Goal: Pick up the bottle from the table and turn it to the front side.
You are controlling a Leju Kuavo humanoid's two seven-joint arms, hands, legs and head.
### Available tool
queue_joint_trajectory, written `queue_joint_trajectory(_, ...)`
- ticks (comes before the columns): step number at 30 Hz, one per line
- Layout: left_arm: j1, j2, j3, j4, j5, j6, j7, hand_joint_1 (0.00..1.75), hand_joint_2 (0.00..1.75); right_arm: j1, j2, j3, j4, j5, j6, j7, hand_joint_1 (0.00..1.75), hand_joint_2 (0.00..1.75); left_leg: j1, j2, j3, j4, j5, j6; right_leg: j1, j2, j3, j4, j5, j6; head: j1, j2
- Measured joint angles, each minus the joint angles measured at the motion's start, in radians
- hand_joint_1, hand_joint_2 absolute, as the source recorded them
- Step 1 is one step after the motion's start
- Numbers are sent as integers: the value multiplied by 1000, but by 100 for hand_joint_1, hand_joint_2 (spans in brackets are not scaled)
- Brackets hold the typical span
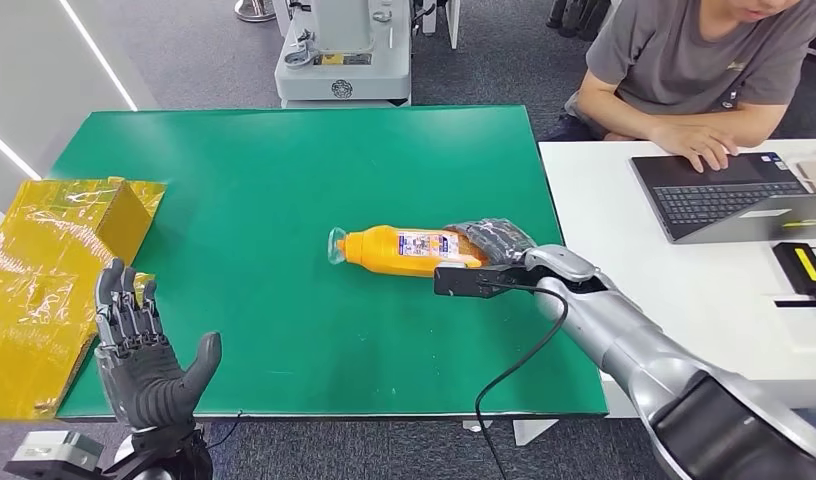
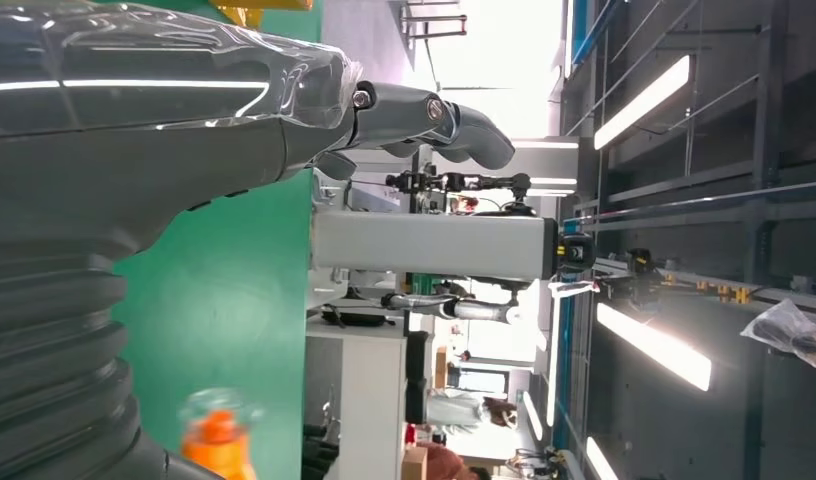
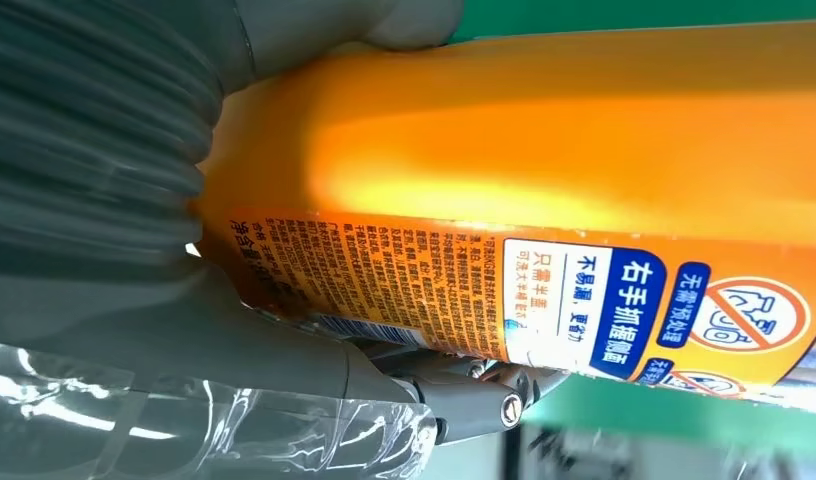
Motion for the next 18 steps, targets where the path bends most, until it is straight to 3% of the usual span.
queue_joint_trajectory(5,-7,-1,0,1,24,-13,3,0,175,113,0,-116,-171,-18,-122,53,175,175,0,0,0,0,0,0,0,0,-1,0,0,0,0,0)
queue_joint_trajectory(11,-70,-1,0,26,91,-52,11,0,175,215,17,-224,-338,-1,-314,52,175,175,0,0,0,0,0,0,0,0,0,0,0,0,0,0)
queue_joint_trajectory(18,-167,0,-6,96,187,-129,47,0,175,328,47,-301,-477,3,-495,-56,175,175,0,-1,0,0,0,0,0,-1,0,0,0,0,0,0)
